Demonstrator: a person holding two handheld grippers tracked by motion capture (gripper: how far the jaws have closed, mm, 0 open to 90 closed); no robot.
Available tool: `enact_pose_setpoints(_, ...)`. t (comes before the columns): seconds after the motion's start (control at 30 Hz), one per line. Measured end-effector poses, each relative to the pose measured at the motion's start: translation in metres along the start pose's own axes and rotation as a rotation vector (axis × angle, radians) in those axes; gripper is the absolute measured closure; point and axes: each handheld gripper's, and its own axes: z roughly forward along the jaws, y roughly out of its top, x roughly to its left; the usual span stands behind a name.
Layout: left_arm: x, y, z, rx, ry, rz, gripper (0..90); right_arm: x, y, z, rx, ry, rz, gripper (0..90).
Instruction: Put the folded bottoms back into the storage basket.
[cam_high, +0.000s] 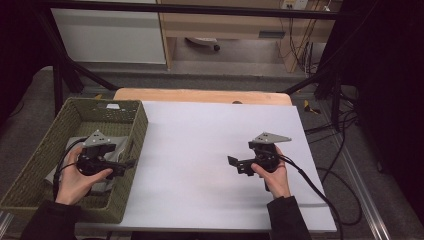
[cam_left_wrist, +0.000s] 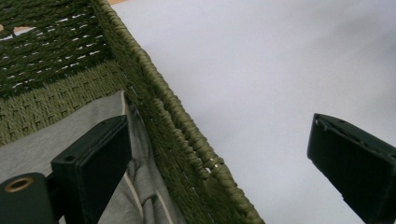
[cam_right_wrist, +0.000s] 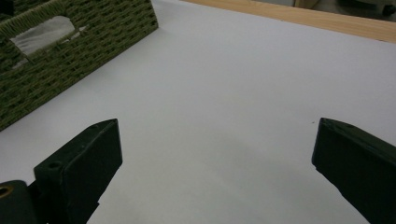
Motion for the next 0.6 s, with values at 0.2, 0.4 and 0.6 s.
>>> enact_pose_setpoints(0.2,-0.006,-0.003,0.005,0.005,-0.023,0.005,5.7,-0.016,-0.013,-0.014,0.006,-0.013,0.009,2.3)
enact_pose_setpoints(0.4,-0.009,-0.007,0.007,0.018,-0.028,0.019,5.1,-0.027,-0.024,-0.024,0.019,-0.025,0.003,2.1)
enact_pose_setpoints(0.6,-0.010,-0.009,0.009,0.022,-0.035,0.022,5.1,-0.036,-0.037,-0.029,0.026,-0.020,0.013,1.8)
